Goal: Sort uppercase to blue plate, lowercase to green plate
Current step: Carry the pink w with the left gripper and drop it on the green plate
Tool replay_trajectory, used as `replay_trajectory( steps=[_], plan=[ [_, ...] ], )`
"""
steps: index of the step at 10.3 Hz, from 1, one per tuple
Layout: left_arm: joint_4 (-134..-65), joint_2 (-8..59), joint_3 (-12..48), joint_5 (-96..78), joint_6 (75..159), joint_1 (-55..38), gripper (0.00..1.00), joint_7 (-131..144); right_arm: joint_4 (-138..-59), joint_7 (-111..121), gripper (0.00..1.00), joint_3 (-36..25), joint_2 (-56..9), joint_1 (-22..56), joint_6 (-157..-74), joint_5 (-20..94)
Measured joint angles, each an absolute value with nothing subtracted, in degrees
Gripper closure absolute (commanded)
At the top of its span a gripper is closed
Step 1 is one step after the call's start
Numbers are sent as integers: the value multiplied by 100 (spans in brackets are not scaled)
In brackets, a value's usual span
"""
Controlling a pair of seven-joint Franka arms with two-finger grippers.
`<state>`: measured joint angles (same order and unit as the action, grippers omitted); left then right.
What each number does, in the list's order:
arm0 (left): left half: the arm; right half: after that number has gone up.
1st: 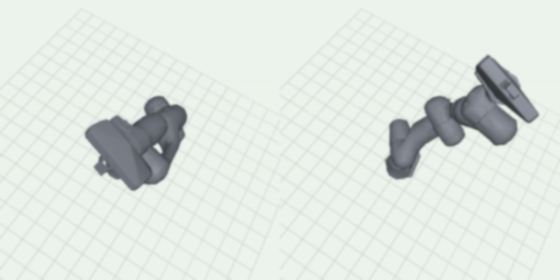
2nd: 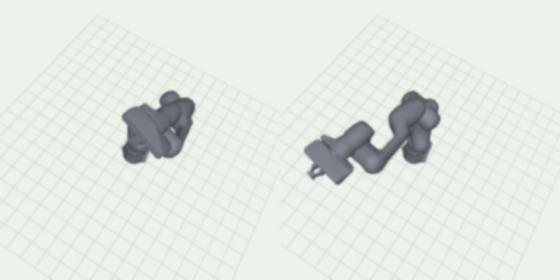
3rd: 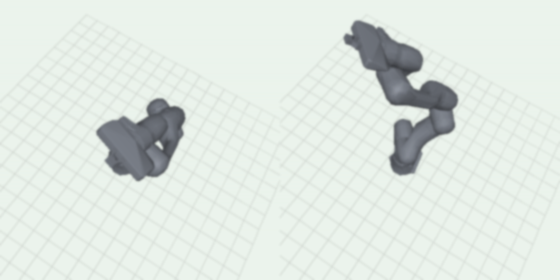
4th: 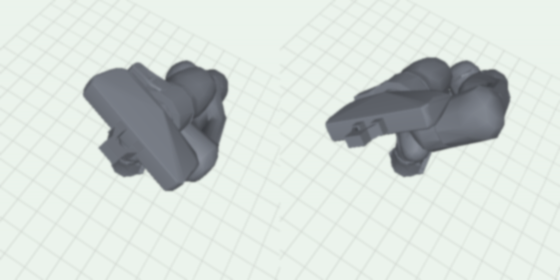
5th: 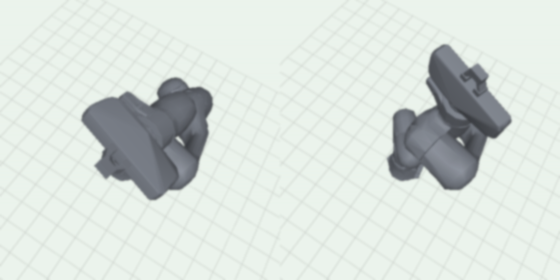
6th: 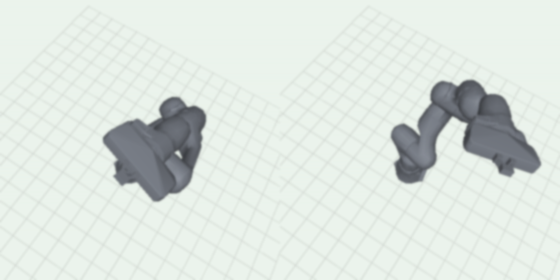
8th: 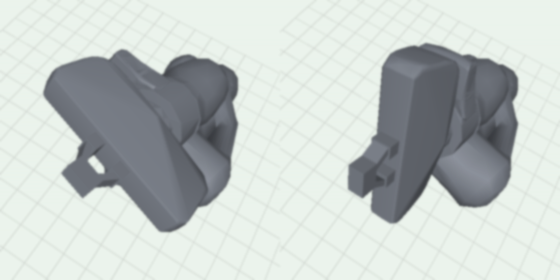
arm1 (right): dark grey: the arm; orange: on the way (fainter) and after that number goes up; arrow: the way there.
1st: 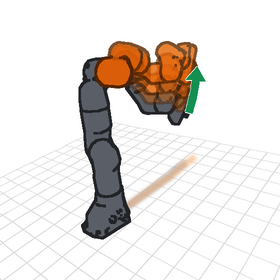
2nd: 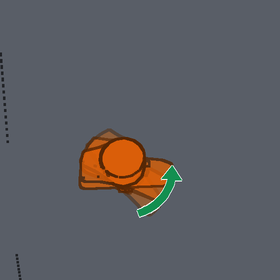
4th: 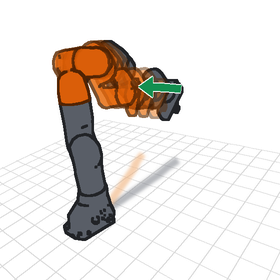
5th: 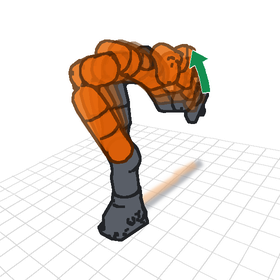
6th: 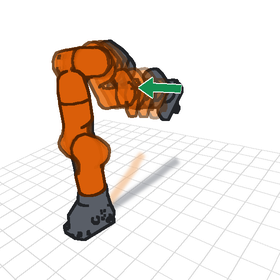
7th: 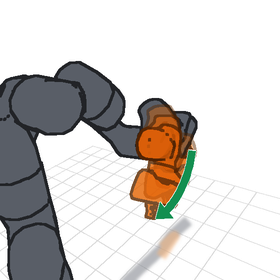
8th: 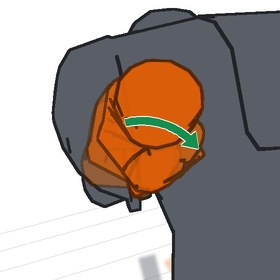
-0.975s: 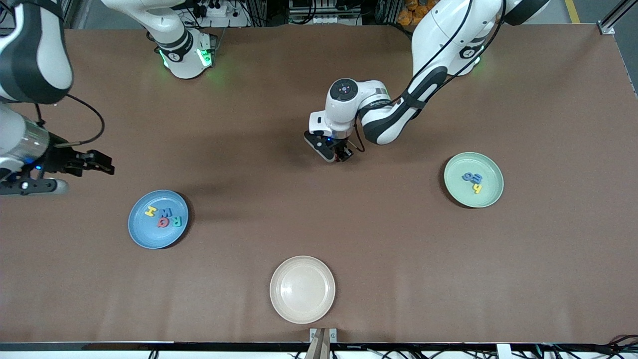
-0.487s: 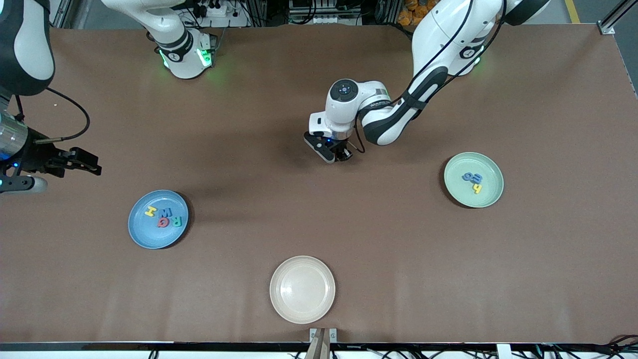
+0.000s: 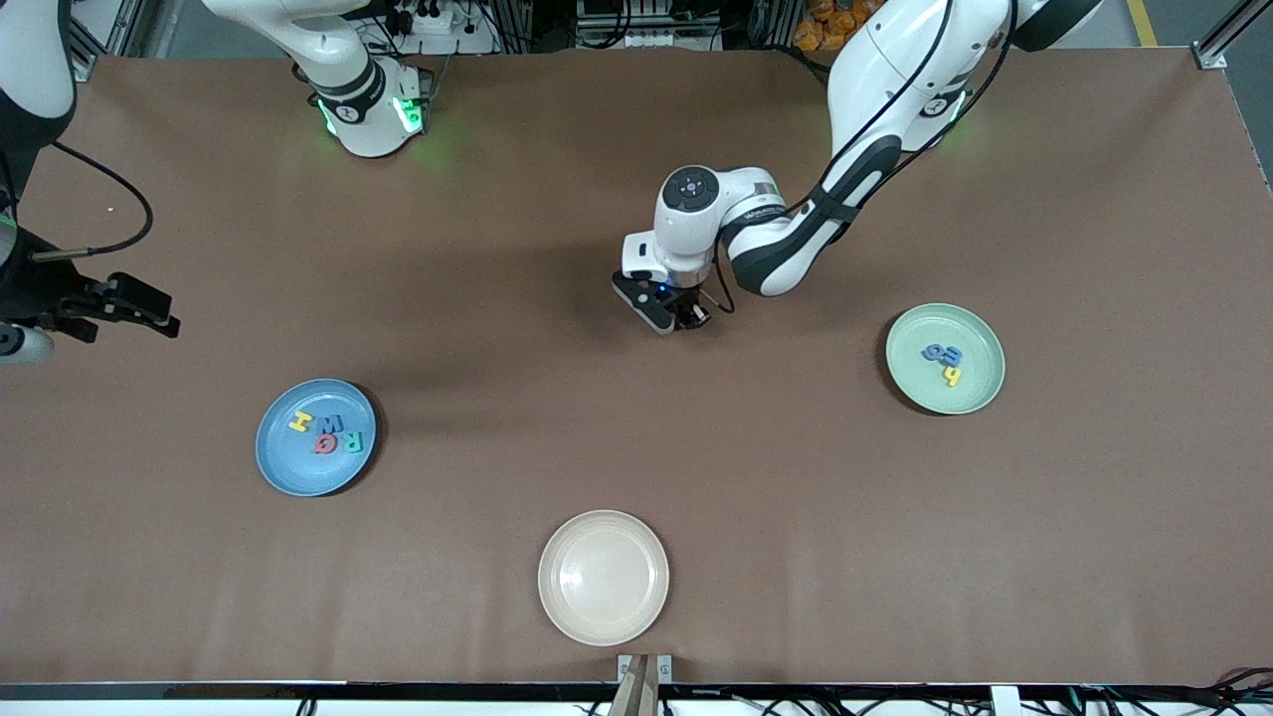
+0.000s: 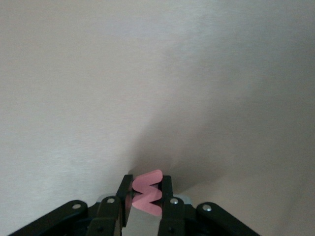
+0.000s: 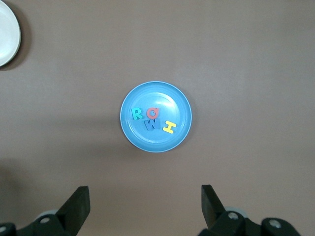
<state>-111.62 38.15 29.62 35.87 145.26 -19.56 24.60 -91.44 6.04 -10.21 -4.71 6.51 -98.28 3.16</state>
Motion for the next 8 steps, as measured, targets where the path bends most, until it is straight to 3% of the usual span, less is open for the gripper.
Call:
replay_trajectory(
  steps=[5,8],
  plan=[
    [-11132,3229,3040,2491,13388,-1124,100,1198,-9289,608,0,-921,-90,643,-9705,318],
    [-11372,2511,3324,2143,12640,182,100,479,-9318,608,0,-862,-56,633,-9643,318]
  ],
)
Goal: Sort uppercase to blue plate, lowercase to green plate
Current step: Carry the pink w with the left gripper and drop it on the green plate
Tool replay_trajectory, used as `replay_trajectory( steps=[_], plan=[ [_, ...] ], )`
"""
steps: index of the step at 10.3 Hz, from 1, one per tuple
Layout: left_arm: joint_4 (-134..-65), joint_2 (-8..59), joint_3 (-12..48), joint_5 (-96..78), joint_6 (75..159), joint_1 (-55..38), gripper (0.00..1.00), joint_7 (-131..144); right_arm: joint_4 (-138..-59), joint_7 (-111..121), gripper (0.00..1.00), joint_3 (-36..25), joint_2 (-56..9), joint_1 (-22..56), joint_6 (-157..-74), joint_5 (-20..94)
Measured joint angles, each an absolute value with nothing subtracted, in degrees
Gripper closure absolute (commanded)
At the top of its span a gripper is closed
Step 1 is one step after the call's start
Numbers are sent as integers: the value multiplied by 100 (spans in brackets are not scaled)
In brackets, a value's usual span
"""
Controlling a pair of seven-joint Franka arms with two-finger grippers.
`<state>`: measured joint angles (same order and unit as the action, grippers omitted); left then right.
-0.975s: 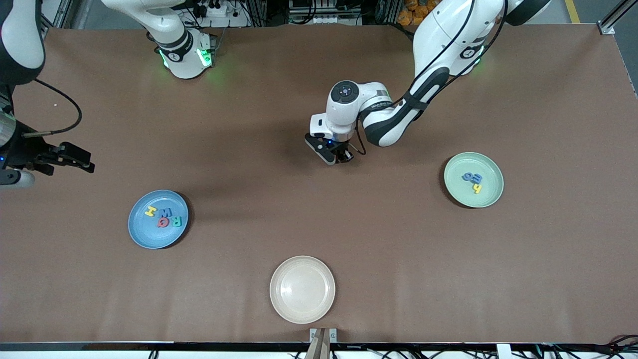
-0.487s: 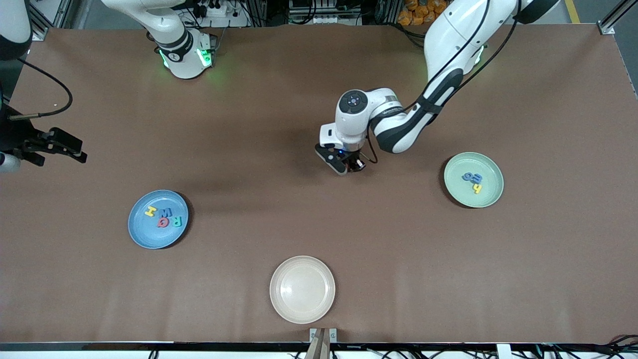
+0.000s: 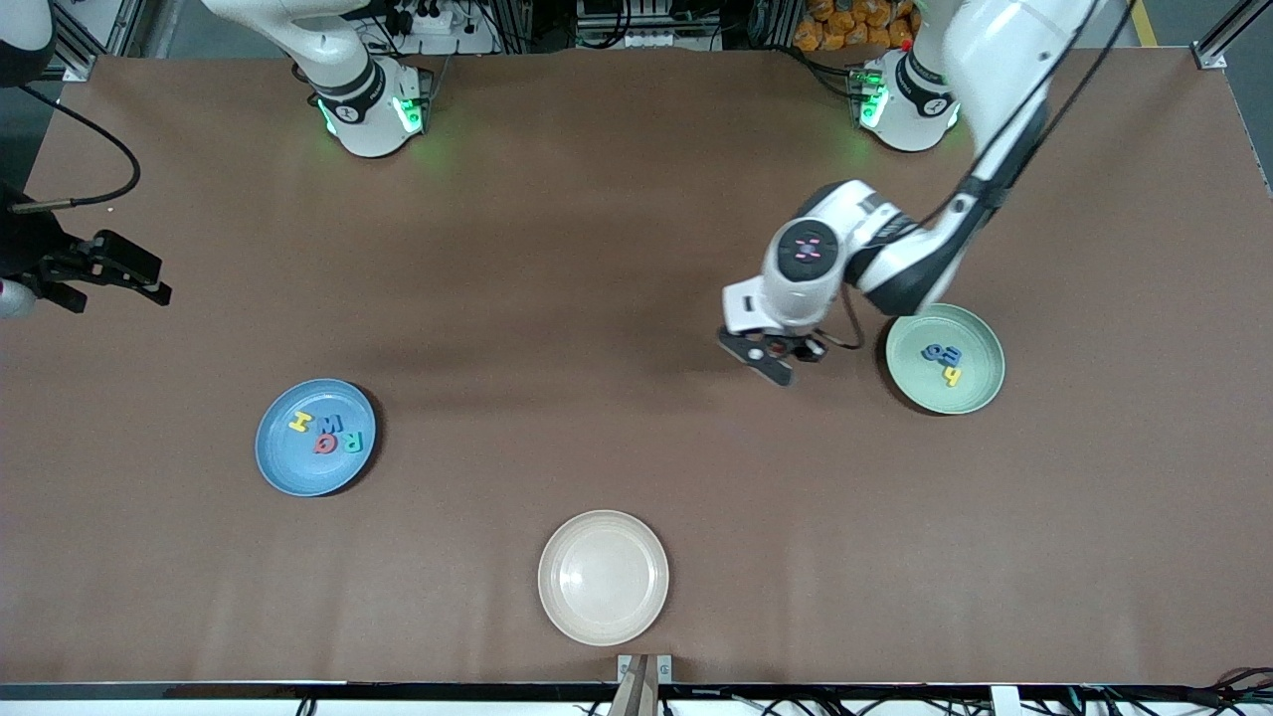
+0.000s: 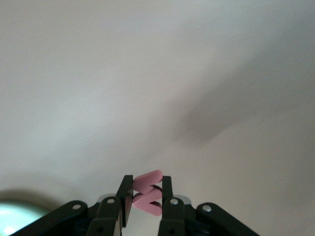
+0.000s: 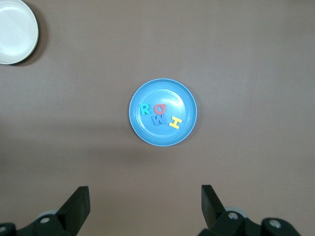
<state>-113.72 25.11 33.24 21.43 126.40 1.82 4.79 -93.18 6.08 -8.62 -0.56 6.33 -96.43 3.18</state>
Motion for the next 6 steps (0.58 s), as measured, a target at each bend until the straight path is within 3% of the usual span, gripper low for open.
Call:
replay_trajectory(
  steps=[4,6],
  plan=[
    [-12054,1962,4474,2029,12124,3135,100,-1036,-9250,596,0,-749,5,632,-9474,179],
    [-12428,1961,4683,2026,12327,3832,100,-1141,-9250,492,0,-665,21,632,-9396,112]
  ],
)
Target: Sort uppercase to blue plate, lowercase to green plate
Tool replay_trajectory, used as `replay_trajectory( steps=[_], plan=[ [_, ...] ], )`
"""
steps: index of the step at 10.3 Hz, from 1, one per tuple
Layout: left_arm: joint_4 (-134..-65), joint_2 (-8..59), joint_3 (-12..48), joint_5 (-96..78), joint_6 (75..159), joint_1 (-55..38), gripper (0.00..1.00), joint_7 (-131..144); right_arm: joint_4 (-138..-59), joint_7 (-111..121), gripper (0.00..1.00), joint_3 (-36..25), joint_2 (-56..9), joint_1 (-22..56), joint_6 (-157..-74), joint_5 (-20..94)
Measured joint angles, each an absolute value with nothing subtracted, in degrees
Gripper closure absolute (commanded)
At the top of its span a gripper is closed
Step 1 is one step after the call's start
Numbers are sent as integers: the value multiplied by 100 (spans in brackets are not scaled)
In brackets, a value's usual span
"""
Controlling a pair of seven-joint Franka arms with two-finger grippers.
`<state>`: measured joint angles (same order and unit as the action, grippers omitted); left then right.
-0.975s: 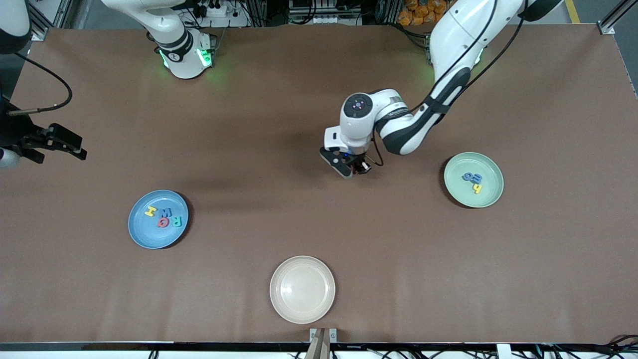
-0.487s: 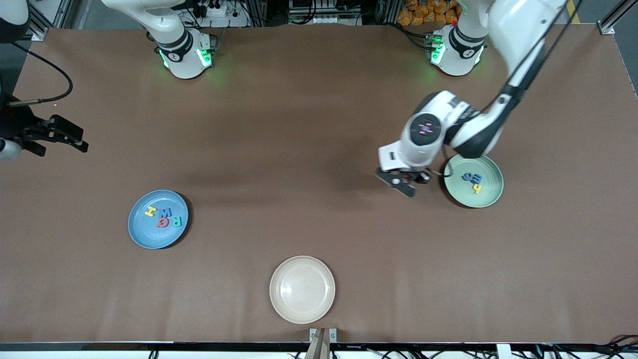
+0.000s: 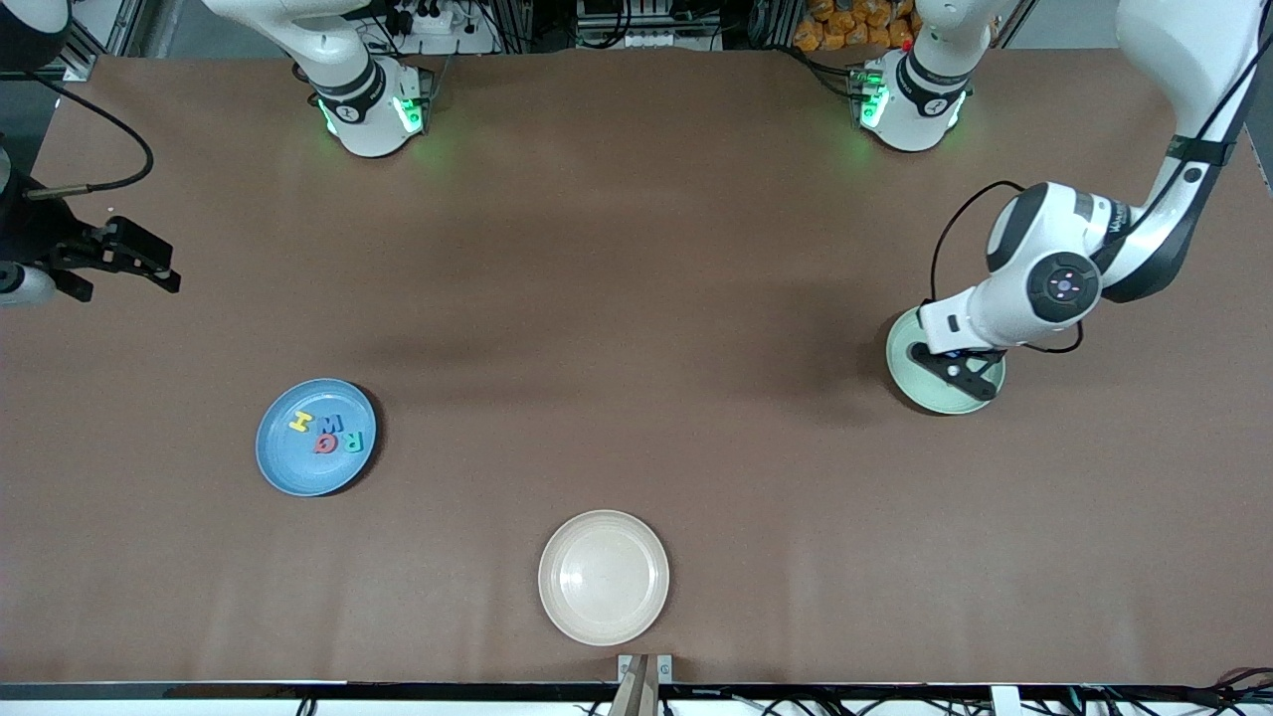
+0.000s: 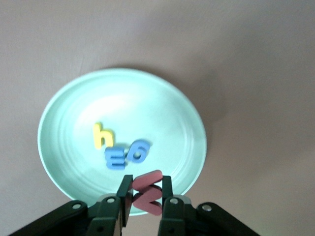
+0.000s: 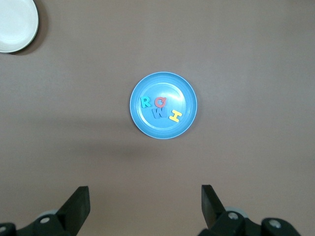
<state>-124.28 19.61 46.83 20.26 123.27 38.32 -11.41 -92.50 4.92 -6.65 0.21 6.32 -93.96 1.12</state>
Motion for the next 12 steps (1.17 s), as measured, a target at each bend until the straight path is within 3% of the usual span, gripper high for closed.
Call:
replay_trajectory(
  steps=[1,2,4,8,10,12],
  plan=[
    [-12593,1966,4706,1996,12566,3939,100,-1141,-9250,479,0,-658,32,632,-9345,104],
    [-12723,1969,4707,1928,12803,3957,72,-1141,-9250,478,0,-661,43,629,-9293,100],
    [-12838,1970,4716,1884,13067,3974,26,-1143,-9252,478,0,-665,78,623,-9238,97],
    [-12769,1917,4718,1854,13200,4483,22,-1482,-9278,477,0,-667,92,619,-9251,96],
    [-12696,1661,4719,1404,13242,4587,0,-1532,-9278,474,0,-666,93,619,-9317,96],
    [-12554,1124,4719,890,13146,4641,0,-1545,-9282,470,0,-666,93,619,-9394,96]
  ],
)
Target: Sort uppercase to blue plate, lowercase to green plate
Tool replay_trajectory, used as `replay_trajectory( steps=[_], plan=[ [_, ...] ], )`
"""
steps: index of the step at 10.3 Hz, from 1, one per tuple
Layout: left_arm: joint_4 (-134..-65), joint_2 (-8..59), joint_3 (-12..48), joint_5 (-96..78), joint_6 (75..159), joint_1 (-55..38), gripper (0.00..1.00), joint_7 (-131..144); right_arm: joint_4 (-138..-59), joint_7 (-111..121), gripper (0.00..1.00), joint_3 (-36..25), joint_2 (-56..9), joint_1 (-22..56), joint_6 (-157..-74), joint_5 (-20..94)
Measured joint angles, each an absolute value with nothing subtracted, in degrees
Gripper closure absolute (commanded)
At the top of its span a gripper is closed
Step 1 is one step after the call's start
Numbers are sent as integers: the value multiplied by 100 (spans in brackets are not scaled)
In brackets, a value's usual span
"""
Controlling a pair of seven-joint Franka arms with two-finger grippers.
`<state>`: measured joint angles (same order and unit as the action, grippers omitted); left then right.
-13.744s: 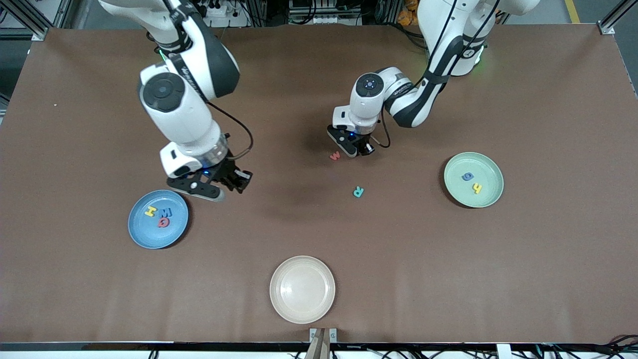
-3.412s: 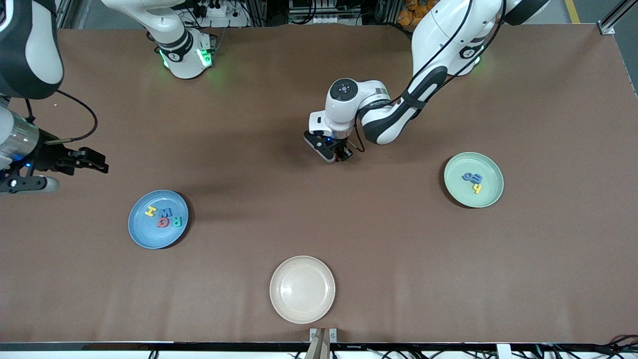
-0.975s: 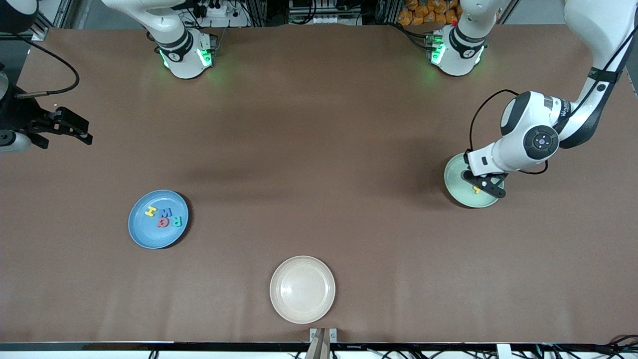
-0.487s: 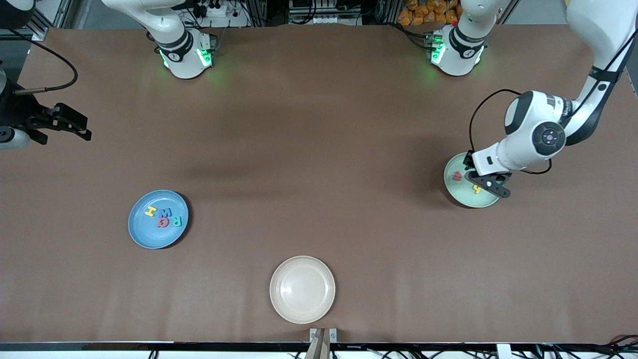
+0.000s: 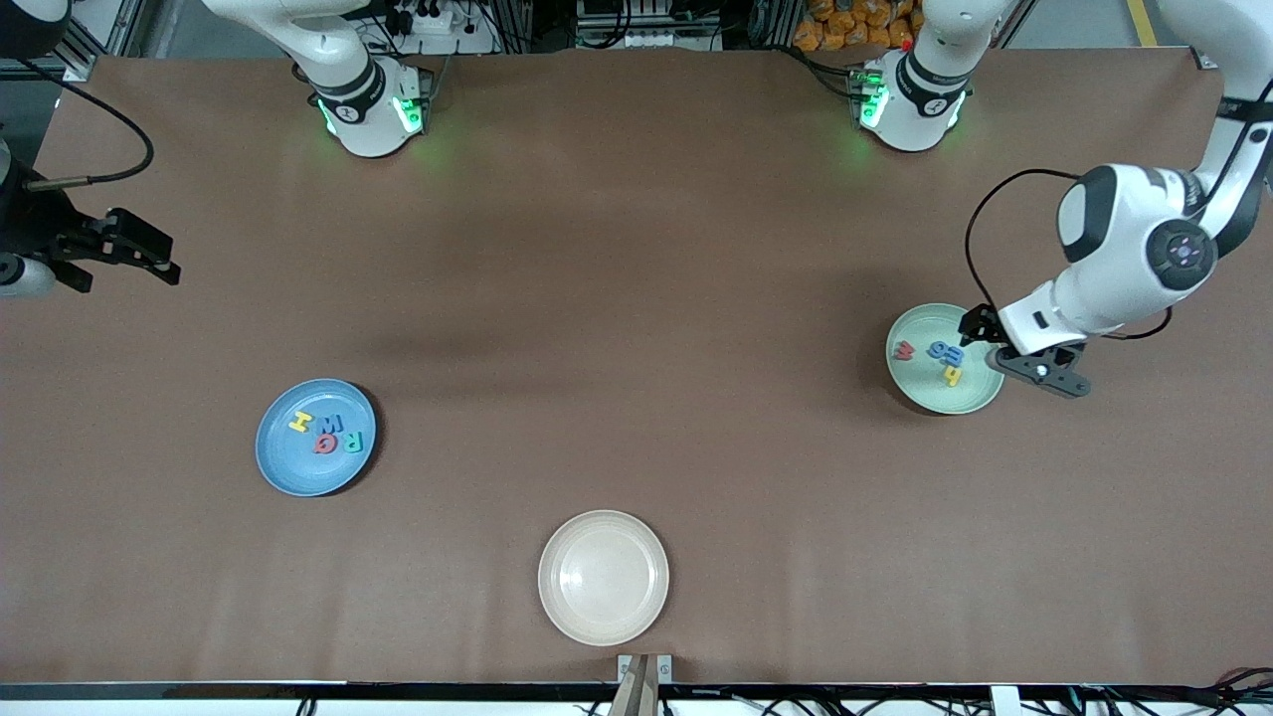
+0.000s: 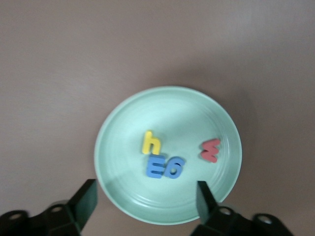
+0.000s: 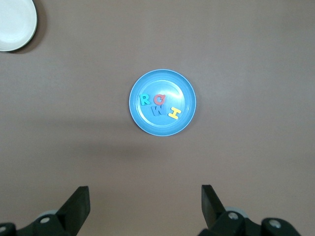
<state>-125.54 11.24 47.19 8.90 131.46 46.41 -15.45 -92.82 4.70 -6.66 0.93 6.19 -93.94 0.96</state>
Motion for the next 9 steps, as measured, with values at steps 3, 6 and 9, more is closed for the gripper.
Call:
replay_trajectory(
  steps=[3,6,9],
  plan=[
    [-12079,379,4620,81,12234,4670,0,-1539,-9287,466,0,-666,94,619,-9494,96],
    [-11781,-237,4548,-332,11610,4677,0,-991,-9293,466,0,-660,93,619,-9555,98],
    [-11650,-952,4560,-690,11132,4660,0,-293,-9301,466,0,-653,92,620,-9559,98]
  ],
)
